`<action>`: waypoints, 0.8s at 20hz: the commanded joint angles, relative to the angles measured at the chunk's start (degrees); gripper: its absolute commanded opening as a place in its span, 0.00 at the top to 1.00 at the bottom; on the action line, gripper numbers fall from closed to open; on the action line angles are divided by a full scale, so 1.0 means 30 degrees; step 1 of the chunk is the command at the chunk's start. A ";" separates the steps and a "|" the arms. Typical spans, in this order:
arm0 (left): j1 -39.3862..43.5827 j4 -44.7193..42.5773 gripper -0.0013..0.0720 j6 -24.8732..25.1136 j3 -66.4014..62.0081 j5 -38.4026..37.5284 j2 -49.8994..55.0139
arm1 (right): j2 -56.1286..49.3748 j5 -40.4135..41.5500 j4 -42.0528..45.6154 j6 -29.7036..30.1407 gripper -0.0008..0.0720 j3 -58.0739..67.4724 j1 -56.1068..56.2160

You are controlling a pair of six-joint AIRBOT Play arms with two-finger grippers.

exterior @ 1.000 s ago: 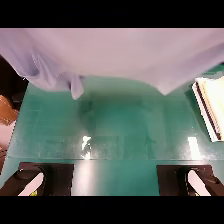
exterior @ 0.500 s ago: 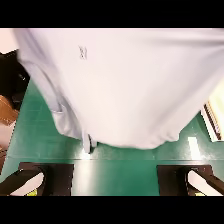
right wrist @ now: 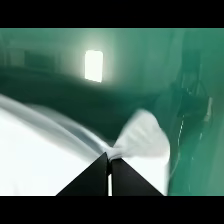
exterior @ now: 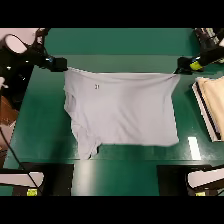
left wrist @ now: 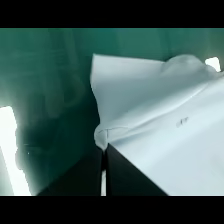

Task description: Fold the shirts.

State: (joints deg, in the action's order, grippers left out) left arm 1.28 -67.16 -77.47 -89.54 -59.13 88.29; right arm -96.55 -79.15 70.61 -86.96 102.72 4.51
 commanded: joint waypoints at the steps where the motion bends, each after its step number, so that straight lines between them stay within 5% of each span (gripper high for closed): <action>1: -0.0015 -0.0160 0.95 0.0131 0.0197 0.3279 0.1304 | -0.1639 0.2710 -0.1129 -0.0066 0.97 0.0029 0.0080; 5: -0.0248 -0.0240 0.92 -0.0058 -0.0189 0.2419 0.1297 | -0.1625 0.2907 -0.2499 -0.0044 0.95 0.1260 -0.0328; 7: -0.0648 -0.0197 0.17 -0.0335 -0.0226 0.1100 0.1107 | -0.1625 0.1712 -0.2812 -0.0044 0.44 0.2149 -0.0583; 12: -0.2790 -0.0204 0.16 -0.0663 0.0554 -0.4422 -0.0758 | 0.0612 -0.0670 -0.3206 0.1486 0.42 0.0823 -0.1129; 16: -0.3774 -0.0219 0.16 -0.0248 0.5661 -0.4568 -0.4656 | 0.4364 -0.0503 -0.3264 0.2025 0.42 -0.4109 -0.1705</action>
State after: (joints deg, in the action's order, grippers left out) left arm -7.92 -67.81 -79.18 -81.19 -69.65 81.06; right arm -89.97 -79.92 61.34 -82.63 98.35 0.38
